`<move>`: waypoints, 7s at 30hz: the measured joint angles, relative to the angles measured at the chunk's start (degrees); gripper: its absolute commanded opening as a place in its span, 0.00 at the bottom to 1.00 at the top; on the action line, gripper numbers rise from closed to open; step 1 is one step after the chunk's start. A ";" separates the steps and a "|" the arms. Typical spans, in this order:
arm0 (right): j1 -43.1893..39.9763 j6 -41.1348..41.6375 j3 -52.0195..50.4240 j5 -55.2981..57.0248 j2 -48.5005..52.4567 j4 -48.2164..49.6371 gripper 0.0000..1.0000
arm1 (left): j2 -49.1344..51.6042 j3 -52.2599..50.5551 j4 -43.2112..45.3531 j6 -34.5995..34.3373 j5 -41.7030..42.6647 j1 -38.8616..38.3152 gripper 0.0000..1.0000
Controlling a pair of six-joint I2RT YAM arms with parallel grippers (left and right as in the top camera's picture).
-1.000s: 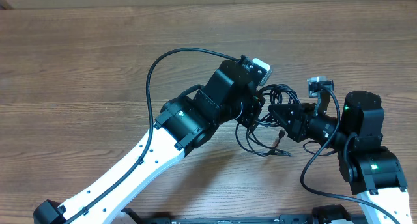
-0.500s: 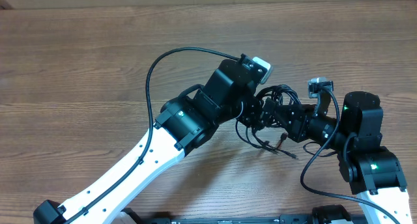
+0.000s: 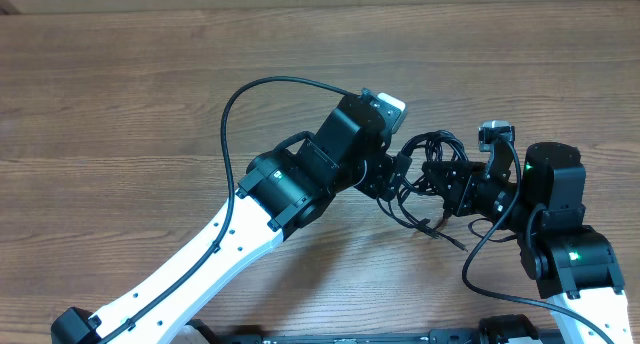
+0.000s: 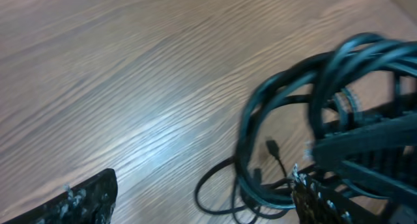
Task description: Untangle cables
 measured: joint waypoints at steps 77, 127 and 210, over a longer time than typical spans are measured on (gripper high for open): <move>0.00 21.27 0.00 -9.62 0.00 14.36 0.04 | 0.00 0.02 0.39 -67.58 18.05 4.52 0.20; -0.15 21.40 0.00 -14.88 0.39 16.61 0.42 | 0.00 0.00 1.66 -68.19 6.32 1.62 0.04; -0.15 -13.29 0.02 -14.12 1.16 4.04 0.09 | 0.00 0.00 -2.29 -2.64 -13.57 -1.81 0.04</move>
